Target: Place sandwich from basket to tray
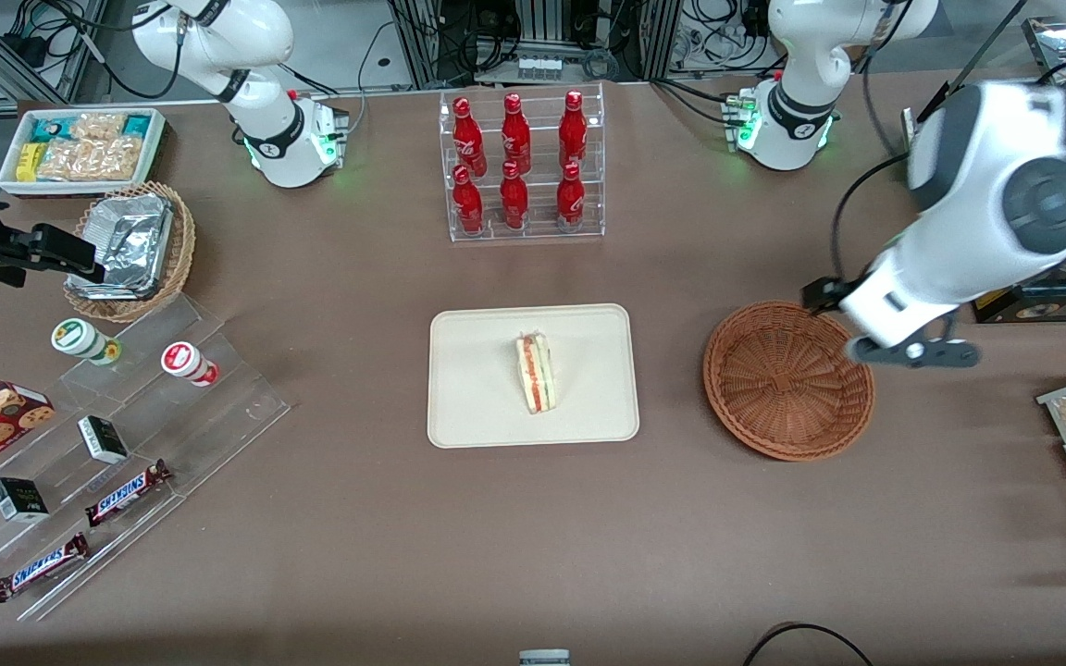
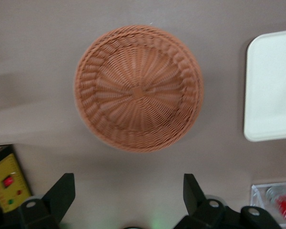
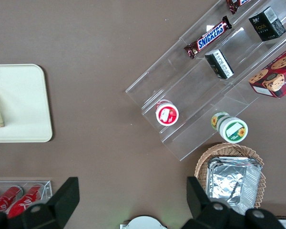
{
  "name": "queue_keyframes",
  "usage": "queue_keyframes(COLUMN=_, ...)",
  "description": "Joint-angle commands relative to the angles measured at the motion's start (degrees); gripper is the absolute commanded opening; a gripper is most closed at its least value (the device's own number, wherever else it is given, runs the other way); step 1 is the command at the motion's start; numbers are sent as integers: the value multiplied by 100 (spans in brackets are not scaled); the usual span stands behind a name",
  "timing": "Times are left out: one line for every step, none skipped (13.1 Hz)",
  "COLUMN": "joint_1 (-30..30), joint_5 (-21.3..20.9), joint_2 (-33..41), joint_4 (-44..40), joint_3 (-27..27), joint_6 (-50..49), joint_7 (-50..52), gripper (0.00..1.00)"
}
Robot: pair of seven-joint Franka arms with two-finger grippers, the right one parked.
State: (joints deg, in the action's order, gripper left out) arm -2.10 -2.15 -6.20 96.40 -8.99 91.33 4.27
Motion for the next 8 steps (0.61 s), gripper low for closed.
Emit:
queue_keyframes(joint_1=25, joint_5=336, joint_2=426, joint_4=108, joint_3=353, joint_6=-238, joint_7=-522, gripper=100)
queue_keyframes(joint_1=25, joint_5=338, joint_2=479, joint_4=46, joint_3=441, joint_6=-352, joint_7=-567, gripper=100)
queue_keyframes(joint_1=69, joint_5=329, joint_2=532, joint_4=-50, joint_3=451, joint_6=-466, joint_7=-585, gripper=100)
queue_keyframes(joint_1=191, joint_5=329, joint_2=550, joint_4=-155, joint_3=433, joint_6=-554, joint_7=-585, gripper=100)
queue_keyframes(joint_1=209, joint_5=320, joint_2=550, joint_4=-296, joint_3=451, joint_6=-659, joint_7=-585, gripper=100)
queue_keyframes(joint_1=218, joint_5=329, joint_2=550, joint_4=-402, joint_3=460, joint_6=-747, joint_7=-585, gripper=100)
queue_keyframes(joint_1=227, joint_5=312, joint_2=550, joint_4=-455, joint_3=460, joint_6=-774, joint_7=-585, gripper=100)
queue_keyframes(joint_1=227, joint_5=312, joint_2=550, joint_4=-490, joint_3=468, joint_6=-783, joint_7=-585, gripper=100)
